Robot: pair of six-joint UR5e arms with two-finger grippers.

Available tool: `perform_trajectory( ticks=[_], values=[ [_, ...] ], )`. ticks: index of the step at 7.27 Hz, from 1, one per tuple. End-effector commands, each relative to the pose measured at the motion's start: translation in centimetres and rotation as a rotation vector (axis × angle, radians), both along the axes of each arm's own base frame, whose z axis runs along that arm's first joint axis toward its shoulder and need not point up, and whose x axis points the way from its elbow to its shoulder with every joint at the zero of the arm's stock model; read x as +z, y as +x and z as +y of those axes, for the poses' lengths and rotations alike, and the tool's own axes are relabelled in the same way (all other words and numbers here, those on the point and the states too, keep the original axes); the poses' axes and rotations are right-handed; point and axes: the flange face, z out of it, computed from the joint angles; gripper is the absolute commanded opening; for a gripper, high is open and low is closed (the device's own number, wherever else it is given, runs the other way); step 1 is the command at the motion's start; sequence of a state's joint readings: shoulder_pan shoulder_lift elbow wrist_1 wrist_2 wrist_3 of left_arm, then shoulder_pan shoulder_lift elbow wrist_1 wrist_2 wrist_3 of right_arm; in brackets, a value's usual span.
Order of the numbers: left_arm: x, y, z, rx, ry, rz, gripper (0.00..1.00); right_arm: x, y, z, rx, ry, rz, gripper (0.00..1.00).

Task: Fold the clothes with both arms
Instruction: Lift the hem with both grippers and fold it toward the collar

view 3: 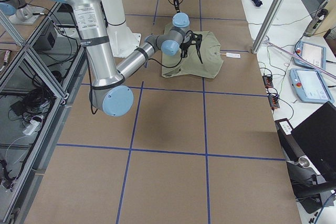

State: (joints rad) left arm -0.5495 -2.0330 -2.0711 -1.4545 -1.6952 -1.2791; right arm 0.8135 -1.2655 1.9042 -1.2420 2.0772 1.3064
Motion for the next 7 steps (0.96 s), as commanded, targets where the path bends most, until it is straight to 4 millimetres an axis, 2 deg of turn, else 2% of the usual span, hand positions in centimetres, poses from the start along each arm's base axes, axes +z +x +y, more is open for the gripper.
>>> perform_trajectory(
  ticks=[1, 2, 3, 4, 6, 7],
  values=[
    [0.6, -0.2, -3.7, -0.012, 0.008, 0.009, 0.0, 0.0, 2.1, -6.3, 0.07, 0.02, 0.031, 0.0],
    [0.3, 0.7, -7.0, -0.047, -0.003, -0.011, 0.0, 0.2, 1.2, -9.2, 0.085, 0.002, 0.049, 0.0],
    [0.9, 0.4, -10.1, -0.07, 0.016, -0.018, 0.0, 0.4, 0.2, -11.0, 0.089, -0.014, 0.062, 0.0],
    [2.9, 0.7, -12.8, -0.094, 0.026, -0.015, 0.0, 1.0, -0.3, -11.7, 0.09, -0.028, 0.075, 0.0],
    [5.3, 2.6, -17.3, -0.126, 0.044, 0.009, 0.0, 1.4, -2.1, -12.9, 0.081, -0.047, 0.091, 0.0],
    [6.2, 3.8, -18.5, -0.129, 0.058, 0.026, 0.0, 1.9, -2.5, -12.9, 0.076, -0.054, 0.099, 0.0]
  ],
)
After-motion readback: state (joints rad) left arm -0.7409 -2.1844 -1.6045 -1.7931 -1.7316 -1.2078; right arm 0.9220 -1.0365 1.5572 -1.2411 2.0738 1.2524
